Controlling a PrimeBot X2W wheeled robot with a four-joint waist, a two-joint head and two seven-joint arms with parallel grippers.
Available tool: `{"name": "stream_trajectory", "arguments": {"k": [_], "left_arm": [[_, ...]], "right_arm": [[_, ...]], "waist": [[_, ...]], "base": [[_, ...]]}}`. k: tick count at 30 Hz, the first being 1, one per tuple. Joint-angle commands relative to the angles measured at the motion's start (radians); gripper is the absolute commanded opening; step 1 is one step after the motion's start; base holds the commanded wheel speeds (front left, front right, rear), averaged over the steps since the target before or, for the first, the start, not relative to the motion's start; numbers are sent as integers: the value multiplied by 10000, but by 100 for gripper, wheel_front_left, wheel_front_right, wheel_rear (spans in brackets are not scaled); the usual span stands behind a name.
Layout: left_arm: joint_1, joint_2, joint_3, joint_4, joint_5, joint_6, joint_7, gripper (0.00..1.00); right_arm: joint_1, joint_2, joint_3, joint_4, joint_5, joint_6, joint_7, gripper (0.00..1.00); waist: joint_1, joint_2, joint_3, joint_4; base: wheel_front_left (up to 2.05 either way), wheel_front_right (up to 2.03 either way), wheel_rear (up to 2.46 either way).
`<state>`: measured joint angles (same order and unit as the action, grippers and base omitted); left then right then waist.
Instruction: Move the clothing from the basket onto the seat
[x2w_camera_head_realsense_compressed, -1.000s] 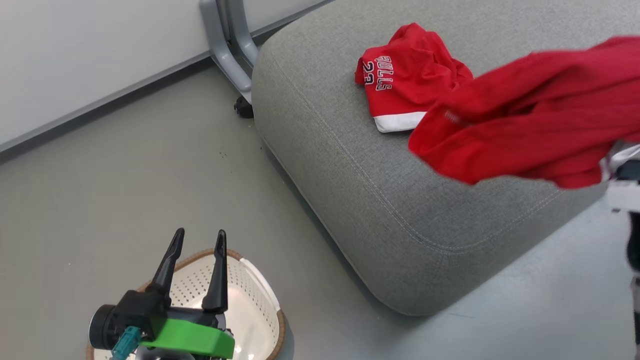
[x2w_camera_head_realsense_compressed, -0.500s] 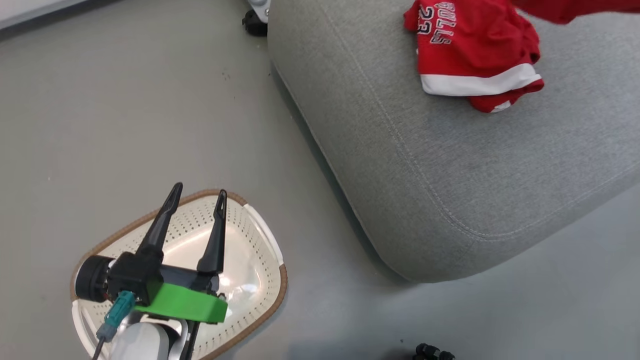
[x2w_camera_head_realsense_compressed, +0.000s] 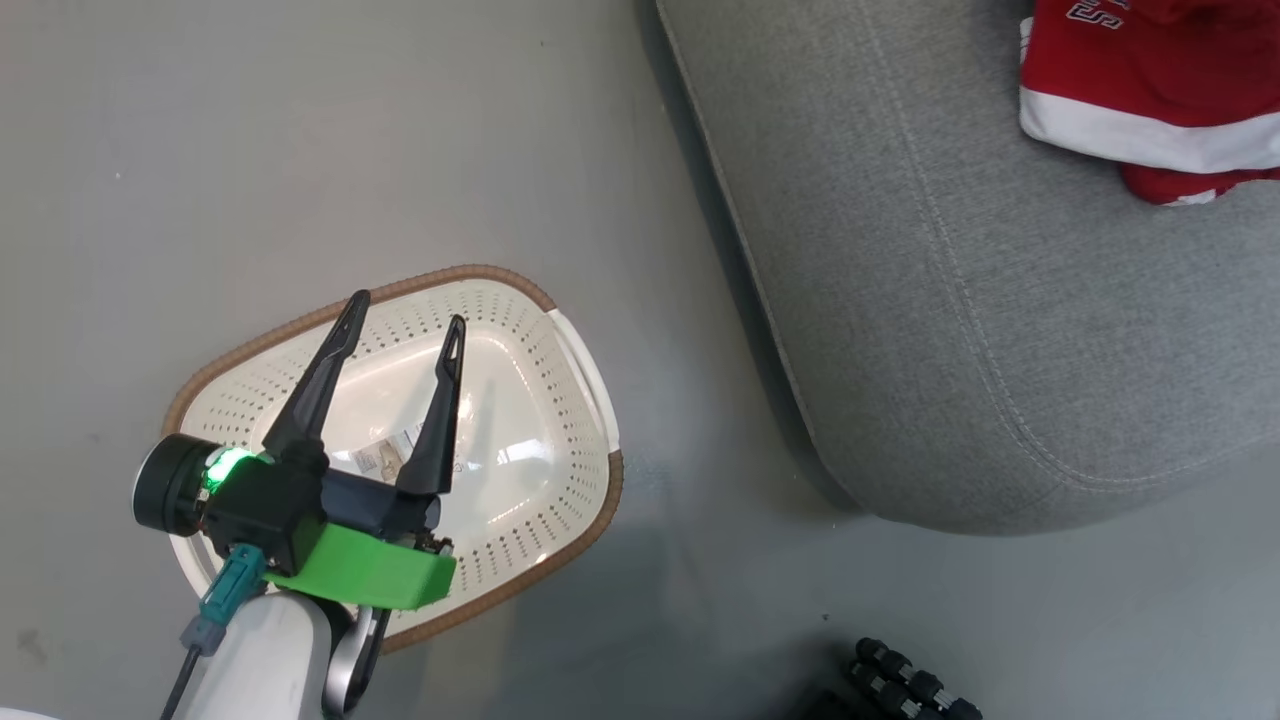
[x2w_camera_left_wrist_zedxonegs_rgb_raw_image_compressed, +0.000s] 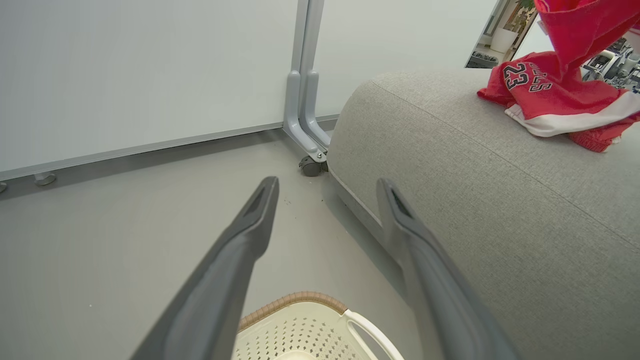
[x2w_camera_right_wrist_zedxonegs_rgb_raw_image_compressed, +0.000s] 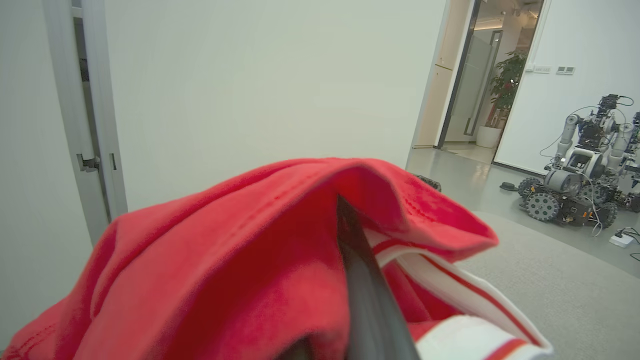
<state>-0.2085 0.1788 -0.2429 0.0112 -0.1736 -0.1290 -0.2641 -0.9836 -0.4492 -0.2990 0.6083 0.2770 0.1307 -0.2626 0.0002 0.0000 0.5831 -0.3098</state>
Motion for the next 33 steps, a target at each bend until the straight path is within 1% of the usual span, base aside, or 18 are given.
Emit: {"name": "stream_trajectory", "arguments": {"k": [1,8,12,15,16,17,20,25,33], "left_arm": [[-238,118,-65,-21,33,-33,-3,100],[-263,233,-1,25,111,-33,-1,100],[-319,184,-31,86,135,-33,-1,100],[-323,107,-27,135,119,-33,-2,100],[-323,82,-41,150,109,-33,-1,100],[-311,78,-49,171,103,-33,-1,100],[-241,29,-48,248,47,-33,-2,100],[-68,-95,-67,382,-2,-33,-2,100],[481,-471,29,578,-212,-33,-2,100]], "right_arm": [[-196,24,76,352,15,0,-33,0],[-220,326,688,2293,-18,-1,-32,0],[-151,428,1476,3344,-193,0,-32,0],[-274,435,1876,4009,104,0,-31,0],[-313,418,2037,4184,177,0,-31,69],[-316,461,2167,4366,293,0,-29,100],[-326,436,2751,4709,670,0,-31,100],[-75,255,3450,4692,1221,0,-31,100],[753,-104,4685,4622,1842,-1,-31,100]], "waist": [[-2,0,540,480],[-2,0,782,594],[-2,0,745,597],[-2,0,641,560],[-2,0,587,537],[-2,0,531,518],[-2,0,300,450],[-2,0,-305,321],[-2,0,-2034,85]], "base": [[0,0,0],[0,0,0],[0,0,0],[0,0,0],[0,0,0],[0,0,0],[0,0,0],[0,0,0],[0,0,0]]}}
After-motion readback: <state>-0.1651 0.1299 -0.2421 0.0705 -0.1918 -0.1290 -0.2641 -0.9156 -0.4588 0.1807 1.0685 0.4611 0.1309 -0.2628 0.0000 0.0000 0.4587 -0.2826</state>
